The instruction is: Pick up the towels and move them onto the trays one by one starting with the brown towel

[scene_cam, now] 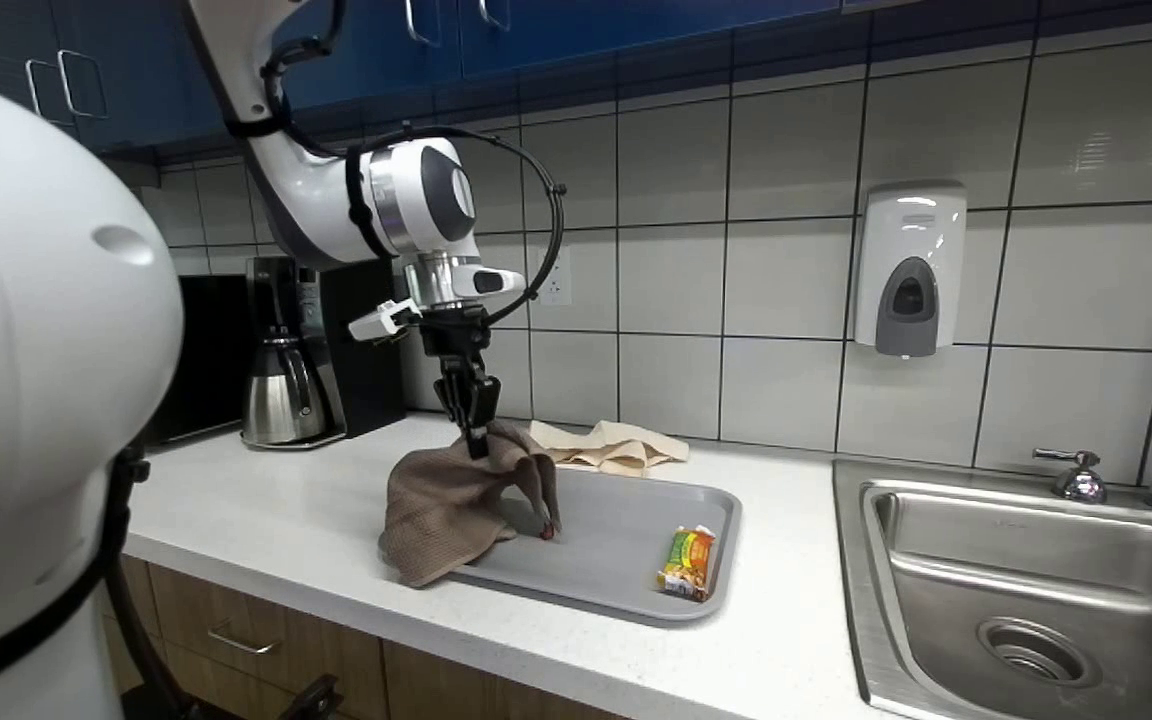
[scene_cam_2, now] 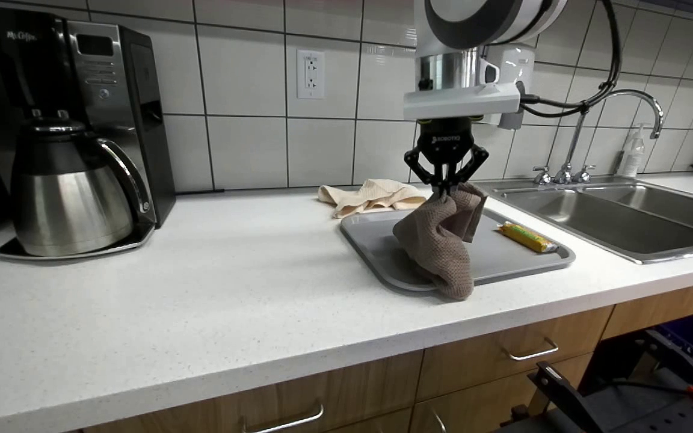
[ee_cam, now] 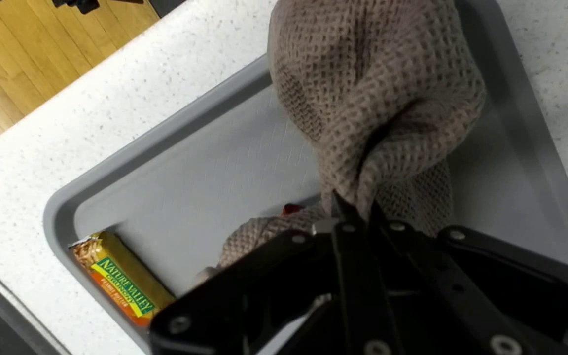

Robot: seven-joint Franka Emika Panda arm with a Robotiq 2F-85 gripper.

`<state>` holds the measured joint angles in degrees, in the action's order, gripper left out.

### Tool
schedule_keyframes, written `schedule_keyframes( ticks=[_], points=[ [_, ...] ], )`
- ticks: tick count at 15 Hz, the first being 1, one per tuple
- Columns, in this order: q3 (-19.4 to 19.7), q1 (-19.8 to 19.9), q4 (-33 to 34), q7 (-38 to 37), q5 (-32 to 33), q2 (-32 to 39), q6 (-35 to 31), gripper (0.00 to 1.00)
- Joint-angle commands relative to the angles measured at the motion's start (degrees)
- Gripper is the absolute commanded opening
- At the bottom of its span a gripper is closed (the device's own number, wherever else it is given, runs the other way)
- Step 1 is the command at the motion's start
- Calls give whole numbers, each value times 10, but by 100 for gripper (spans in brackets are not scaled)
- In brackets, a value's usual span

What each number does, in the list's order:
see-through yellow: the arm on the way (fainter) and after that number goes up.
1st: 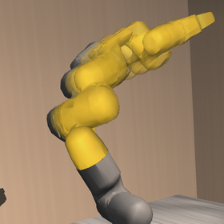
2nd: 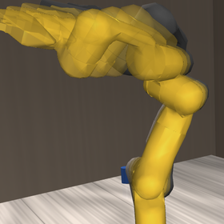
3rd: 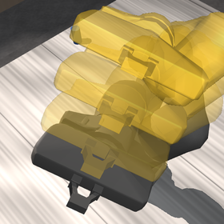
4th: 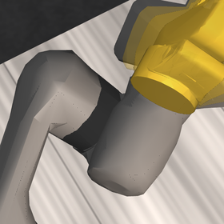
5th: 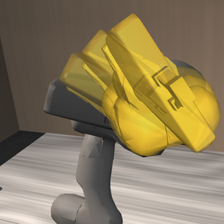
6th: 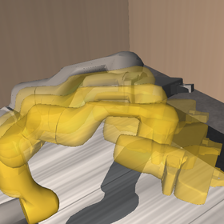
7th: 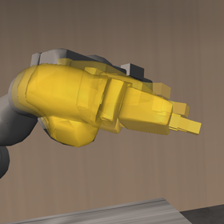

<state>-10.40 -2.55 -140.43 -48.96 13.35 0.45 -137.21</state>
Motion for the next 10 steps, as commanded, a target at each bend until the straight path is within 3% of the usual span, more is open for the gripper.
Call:
schedule_keyframes(
  ticks=[1, 10],
  points=[
    [19, -19, 19, -34, 26, 33, -3, 1],
    [56, -53, 37, -80, 59, 94, 5, 1]
  ],
)
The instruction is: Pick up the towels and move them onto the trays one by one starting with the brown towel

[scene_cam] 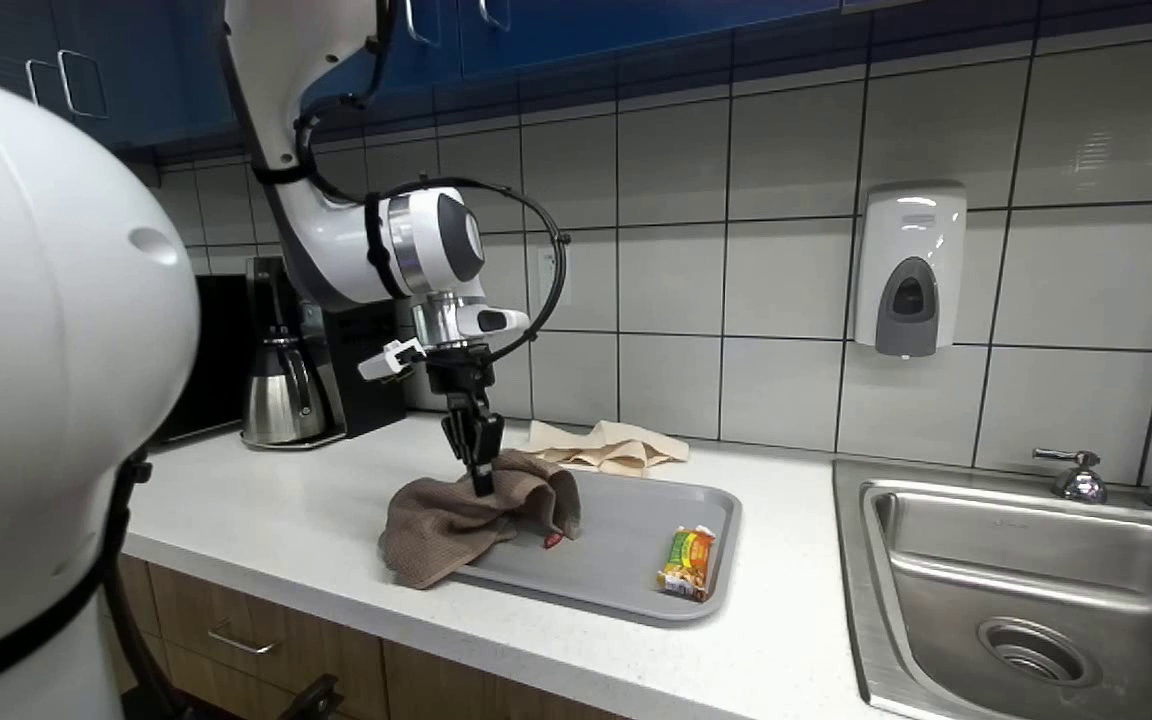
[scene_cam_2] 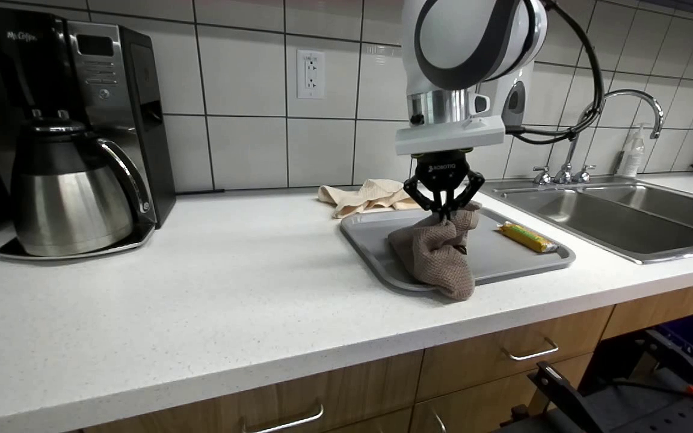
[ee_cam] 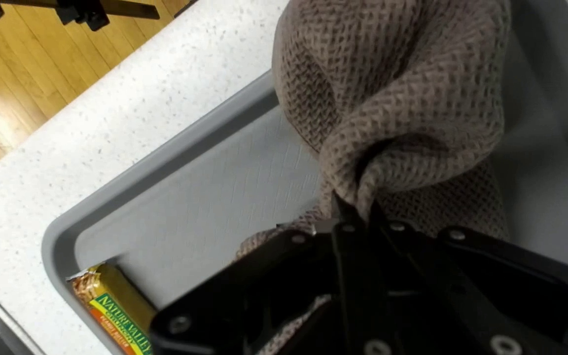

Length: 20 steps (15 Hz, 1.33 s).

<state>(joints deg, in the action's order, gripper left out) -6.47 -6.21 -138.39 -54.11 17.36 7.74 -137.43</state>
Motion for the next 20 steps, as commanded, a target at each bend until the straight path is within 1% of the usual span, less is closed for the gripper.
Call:
schedule_keyframes(
  ticks=[1, 5, 6, 7, 9, 10, 11, 13, 16, 17, 20],
  points=[
    [20, -20, 18, -31, 19, 26, 8, 1],
    [30, -32, 24, -33, 13, 41, 10, 1],
    [29, -33, 23, -29, 6, 37, 12, 30],
    [28, -35, 22, -25, 1, 32, 14, 31],
    [21, -41, 15, -13, -10, 10, 26, 44],
    [17, -44, 14, -10, -17, 3, 34, 52],
    [13, -47, 10, -5, -24, -10, 40, 58],
    [5, -50, 7, 14, -45, -35, 51, 76],
    [-4, -52, 7, 24, -55, -72, 72, 97],
    [-6, -52, 9, 24, -54, -84, 80, 100],
    [-10, -46, 15, 26, -45, -108, 103, 100]
  ],
)
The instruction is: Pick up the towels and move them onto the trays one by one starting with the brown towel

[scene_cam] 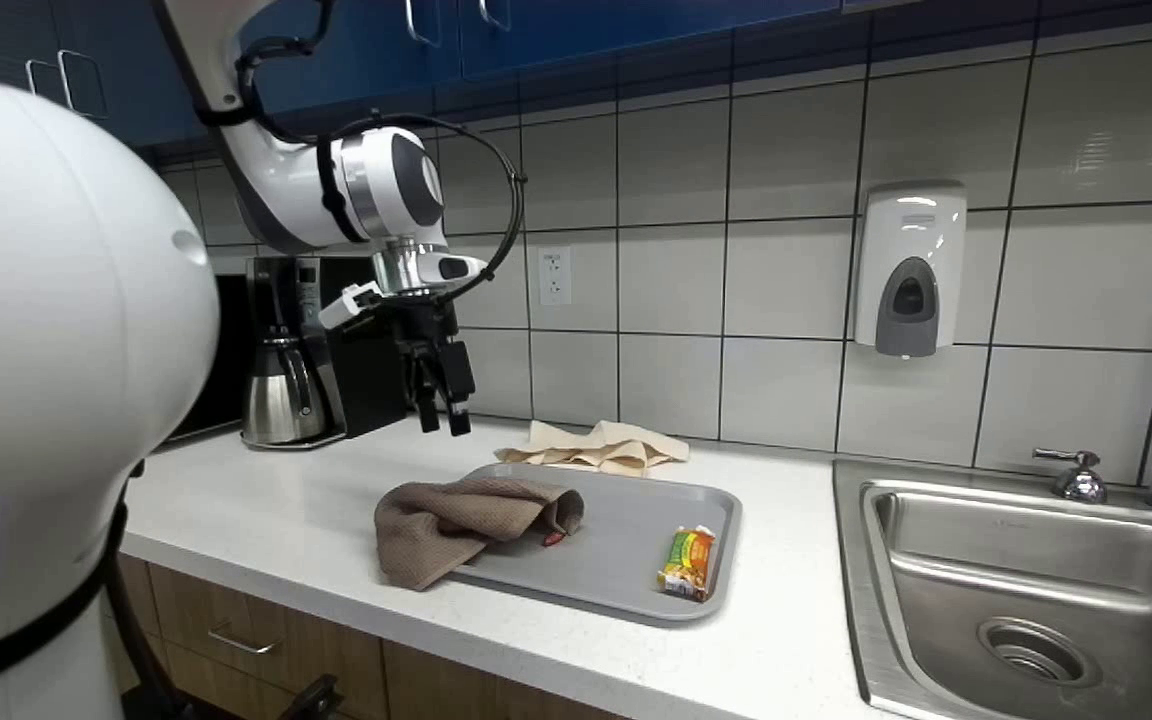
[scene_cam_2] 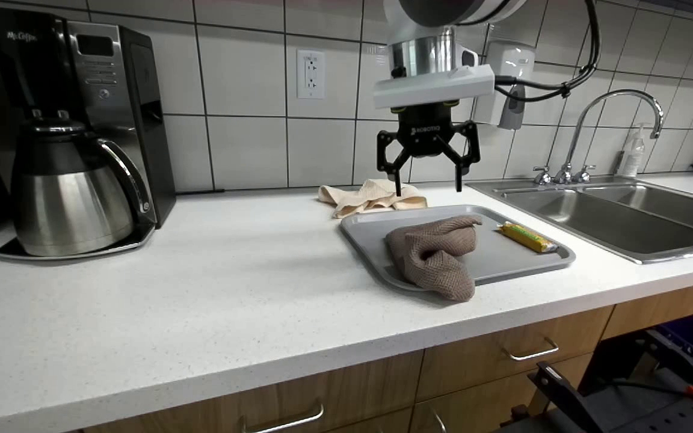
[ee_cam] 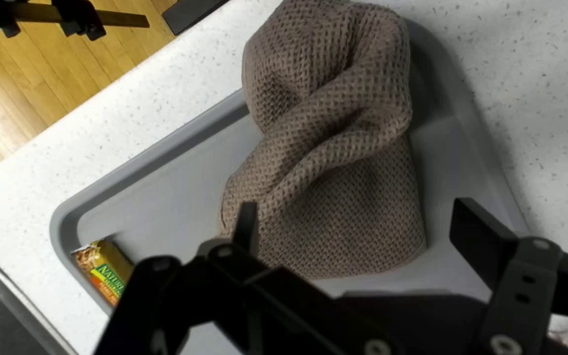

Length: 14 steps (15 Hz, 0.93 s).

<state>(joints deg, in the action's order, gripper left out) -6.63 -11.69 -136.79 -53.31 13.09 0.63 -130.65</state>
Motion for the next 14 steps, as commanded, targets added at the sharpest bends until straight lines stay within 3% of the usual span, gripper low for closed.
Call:
schedule_keyframes(
  ticks=[1, 14],
  points=[
    [-8, 12, 2, 22, -2, -43, 43, 100],
    [-13, 17, 2, 12, -1, -36, 35, 100]
  ],
)
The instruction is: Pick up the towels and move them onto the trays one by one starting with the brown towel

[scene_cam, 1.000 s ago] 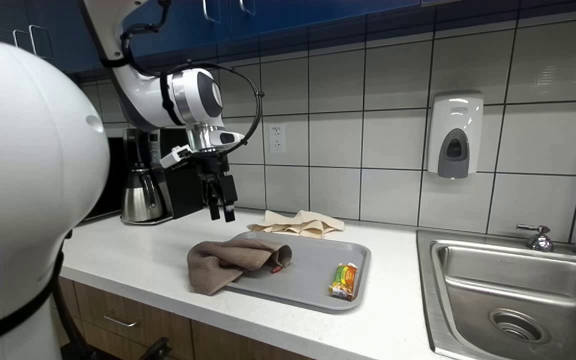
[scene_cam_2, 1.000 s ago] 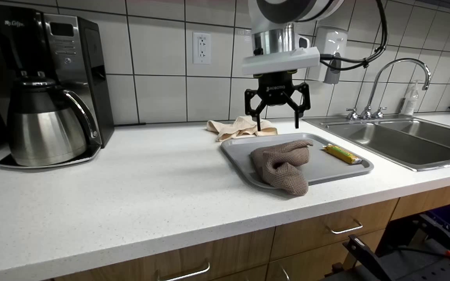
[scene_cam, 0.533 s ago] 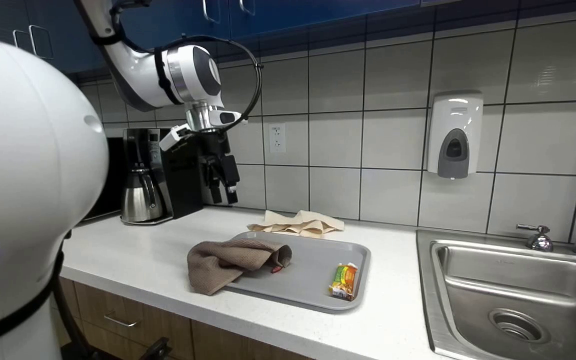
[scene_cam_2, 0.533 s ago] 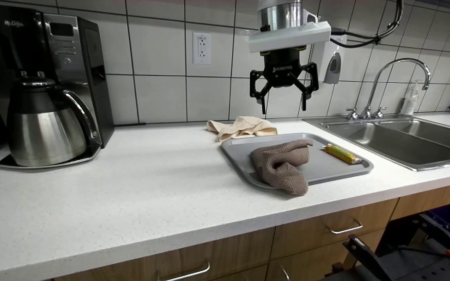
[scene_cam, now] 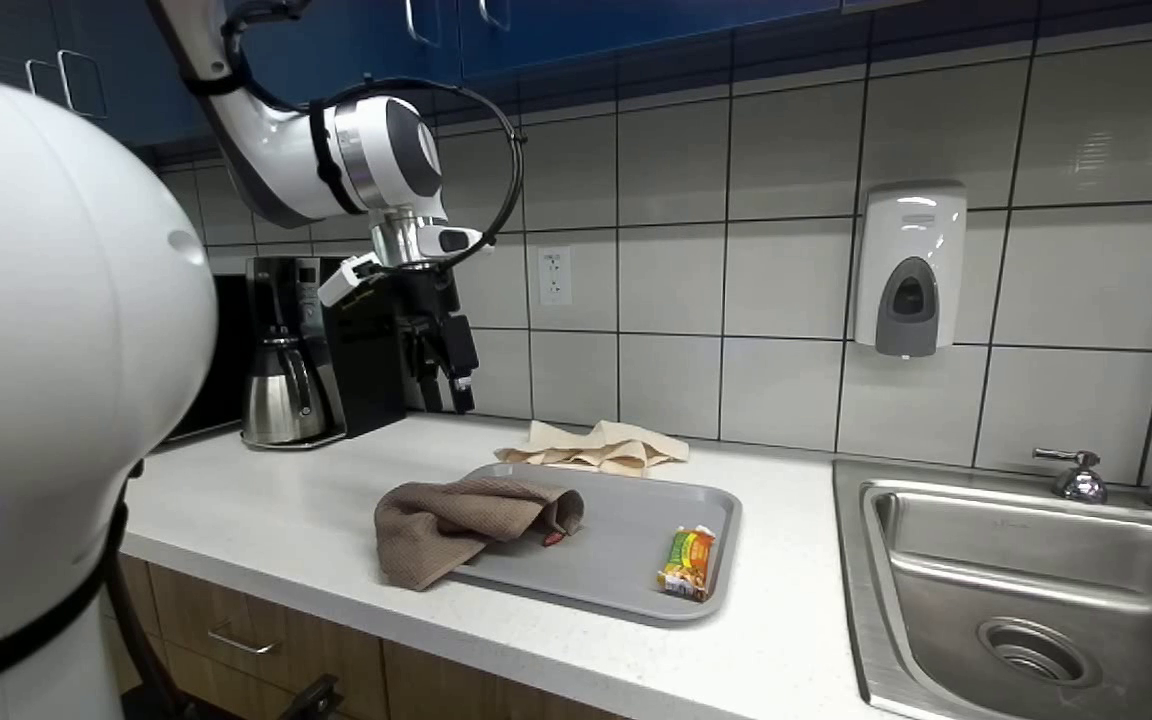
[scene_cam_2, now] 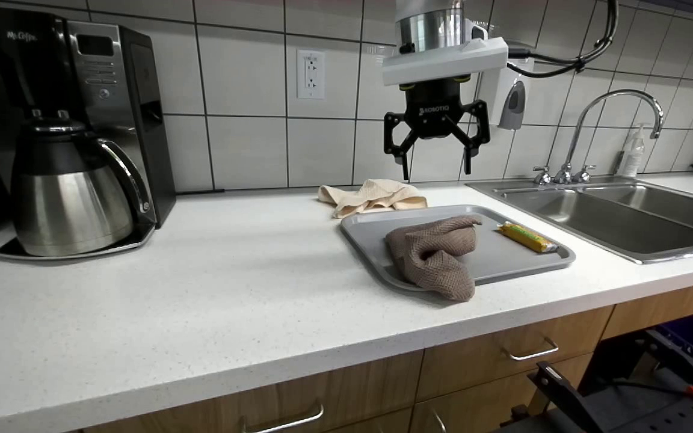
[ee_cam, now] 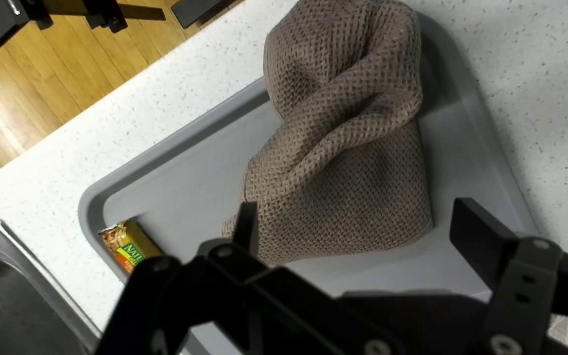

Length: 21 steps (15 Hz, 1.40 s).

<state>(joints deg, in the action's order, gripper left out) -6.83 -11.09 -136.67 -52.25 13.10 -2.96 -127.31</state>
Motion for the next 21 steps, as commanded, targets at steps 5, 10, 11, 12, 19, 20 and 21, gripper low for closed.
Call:
schedule_keyframes(
  ticks=[5, 10, 11, 12, 19, 20, 21],
  points=[
    [-11, 11, 1, 1, -1, 0, 1, 100],
    [-11, 11, 1, 1, -1, 0, 1, 100],
    [-11, 11, 1, 1, -1, 0, 1, 100],
    [-12, 12, 4, -7, 4, -1, 1, 100],
    [-1, 27, 17, -34, 7, 24, -67, 100],
    [2, 32, 22, -40, 8, 33, -81, 100],
    [7, 37, 28, -40, 4, 43, -95, 100]
  ],
)
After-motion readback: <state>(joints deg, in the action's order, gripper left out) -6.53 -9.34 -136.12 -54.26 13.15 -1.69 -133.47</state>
